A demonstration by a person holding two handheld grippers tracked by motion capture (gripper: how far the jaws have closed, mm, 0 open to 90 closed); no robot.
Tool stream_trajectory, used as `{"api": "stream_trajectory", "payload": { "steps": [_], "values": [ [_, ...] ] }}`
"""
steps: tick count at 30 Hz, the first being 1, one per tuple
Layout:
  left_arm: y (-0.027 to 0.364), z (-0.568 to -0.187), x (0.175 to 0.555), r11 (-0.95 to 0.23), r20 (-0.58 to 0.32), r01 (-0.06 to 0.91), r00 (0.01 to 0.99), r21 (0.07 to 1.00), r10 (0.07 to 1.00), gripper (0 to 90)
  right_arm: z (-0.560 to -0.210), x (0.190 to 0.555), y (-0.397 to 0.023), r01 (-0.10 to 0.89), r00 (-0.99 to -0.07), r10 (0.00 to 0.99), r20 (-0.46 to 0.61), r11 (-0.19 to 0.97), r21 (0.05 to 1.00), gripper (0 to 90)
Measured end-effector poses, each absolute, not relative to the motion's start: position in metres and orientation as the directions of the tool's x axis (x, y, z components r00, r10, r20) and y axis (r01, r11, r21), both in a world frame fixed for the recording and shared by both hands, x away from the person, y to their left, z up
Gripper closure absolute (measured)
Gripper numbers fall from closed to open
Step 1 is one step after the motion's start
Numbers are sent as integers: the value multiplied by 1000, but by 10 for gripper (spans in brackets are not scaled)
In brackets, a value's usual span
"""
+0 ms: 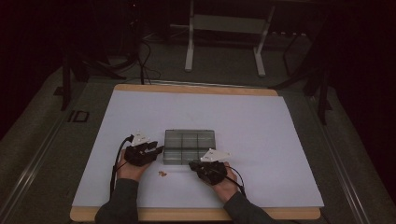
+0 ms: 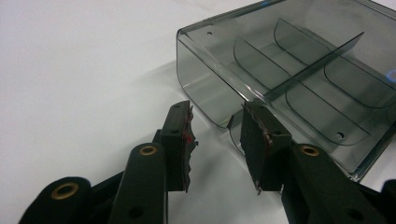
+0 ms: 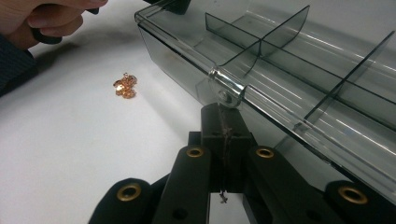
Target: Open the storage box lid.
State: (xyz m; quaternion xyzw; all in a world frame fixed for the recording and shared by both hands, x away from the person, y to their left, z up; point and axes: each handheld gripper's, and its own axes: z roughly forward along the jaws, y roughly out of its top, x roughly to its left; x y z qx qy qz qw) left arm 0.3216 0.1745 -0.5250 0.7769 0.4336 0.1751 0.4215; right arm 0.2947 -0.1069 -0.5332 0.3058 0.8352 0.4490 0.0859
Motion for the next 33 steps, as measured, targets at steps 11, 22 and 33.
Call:
{"api": "stream_trajectory", "payload": {
  "steps": [11, 22, 33],
  "values": [
    [174, -525, 321, -273, -88, 527, 561, 804, 823, 632, -532, 295, -107, 436, -797, 588, 137, 403, 805, 900],
    [174, -526, 322, -276, -86, 530, 559, 801, 825, 625, -532, 294, -108, 433, -795, 591, 136, 397, 809, 900],
    [173, -526, 321, -280, -85, 534, 559, 798, 825, 626, -530, 294, -108, 433, -791, 595, 140, 383, 816, 900]
  ]
}}
